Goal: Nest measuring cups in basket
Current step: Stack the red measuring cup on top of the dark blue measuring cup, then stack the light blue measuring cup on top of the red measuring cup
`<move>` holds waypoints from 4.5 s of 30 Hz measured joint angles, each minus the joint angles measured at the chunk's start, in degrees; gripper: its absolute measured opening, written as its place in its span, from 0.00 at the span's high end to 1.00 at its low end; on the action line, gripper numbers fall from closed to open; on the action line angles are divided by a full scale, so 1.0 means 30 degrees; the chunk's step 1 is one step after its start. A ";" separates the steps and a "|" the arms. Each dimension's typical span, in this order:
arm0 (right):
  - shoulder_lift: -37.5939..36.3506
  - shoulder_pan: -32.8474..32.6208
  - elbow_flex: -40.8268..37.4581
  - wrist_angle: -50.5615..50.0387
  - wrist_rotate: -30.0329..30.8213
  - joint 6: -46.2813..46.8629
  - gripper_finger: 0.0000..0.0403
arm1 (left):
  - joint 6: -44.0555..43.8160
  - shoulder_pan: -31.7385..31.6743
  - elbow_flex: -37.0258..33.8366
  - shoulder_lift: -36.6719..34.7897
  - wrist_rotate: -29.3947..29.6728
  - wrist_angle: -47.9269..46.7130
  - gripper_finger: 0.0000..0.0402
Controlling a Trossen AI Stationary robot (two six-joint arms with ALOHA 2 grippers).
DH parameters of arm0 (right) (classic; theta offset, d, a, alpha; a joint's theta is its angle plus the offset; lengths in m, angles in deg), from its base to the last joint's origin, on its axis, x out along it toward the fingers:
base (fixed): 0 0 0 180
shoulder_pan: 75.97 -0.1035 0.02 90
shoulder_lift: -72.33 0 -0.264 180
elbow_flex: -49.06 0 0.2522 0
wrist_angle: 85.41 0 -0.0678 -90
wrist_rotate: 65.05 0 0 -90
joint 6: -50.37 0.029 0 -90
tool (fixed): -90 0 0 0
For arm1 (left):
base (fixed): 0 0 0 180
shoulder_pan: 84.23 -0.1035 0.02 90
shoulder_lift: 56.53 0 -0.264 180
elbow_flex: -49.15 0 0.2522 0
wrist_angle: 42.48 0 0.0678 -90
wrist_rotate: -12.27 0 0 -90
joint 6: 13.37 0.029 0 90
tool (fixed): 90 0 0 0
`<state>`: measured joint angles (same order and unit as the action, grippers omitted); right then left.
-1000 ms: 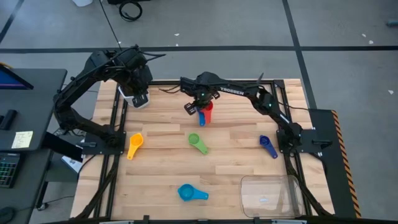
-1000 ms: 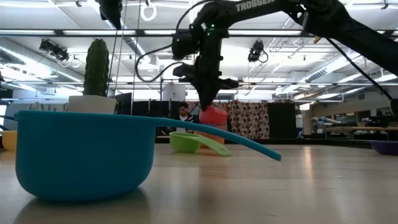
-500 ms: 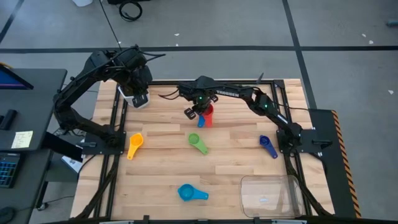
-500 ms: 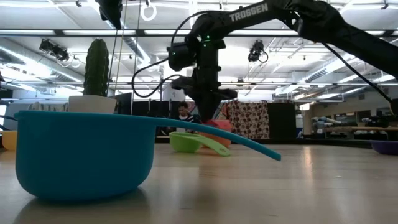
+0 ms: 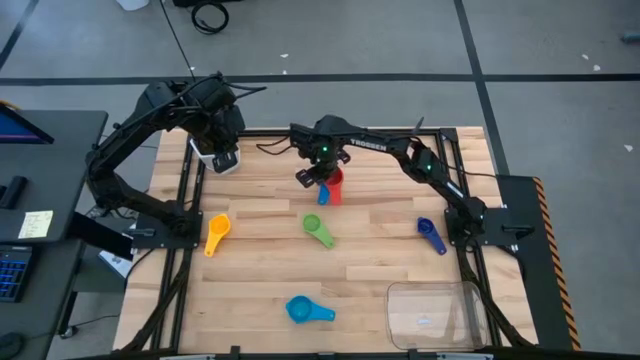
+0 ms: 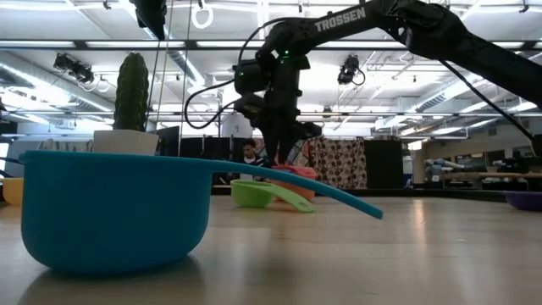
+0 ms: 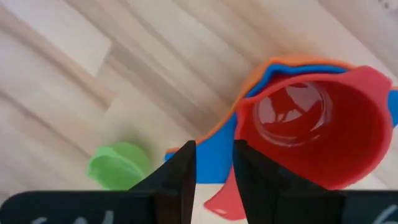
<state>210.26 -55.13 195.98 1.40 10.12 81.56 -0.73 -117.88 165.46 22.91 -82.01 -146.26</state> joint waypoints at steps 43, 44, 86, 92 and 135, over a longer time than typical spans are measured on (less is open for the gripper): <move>-0.6836 -0.1696 -1.0017 0.0818 0.3484 -0.1421 0.73 | 0.0149 0.3602 -1.9974 0.0153 -0.4096 2.8029 0.99; -0.6836 -0.1696 -1.0299 0.1156 0.3482 -0.1722 0.73 | 0.0425 0.3588 -1.9999 0.0249 -0.4097 2.8060 0.99; -0.6799 -0.0625 -1.3317 0.6875 0.0900 -0.6467 0.73 | 0.2002 0.3759 -1.7005 0.9143 -0.7700 3.3026 0.99; -0.6799 -0.0618 -1.3302 0.7237 0.0881 -0.6467 0.73 | 0.2011 0.3767 -1.7034 0.9151 -0.7809 3.3515 0.99; -1.8429 -0.1193 -1.3243 0.2438 0.0752 -0.5356 0.73 | -0.4293 0.5866 -1.7030 -0.3581 -0.4651 1.9001 0.98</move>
<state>154.97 -58.71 156.25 8.71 12.37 65.49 -13.61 -100.28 114.37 12.17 -95.96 -89.26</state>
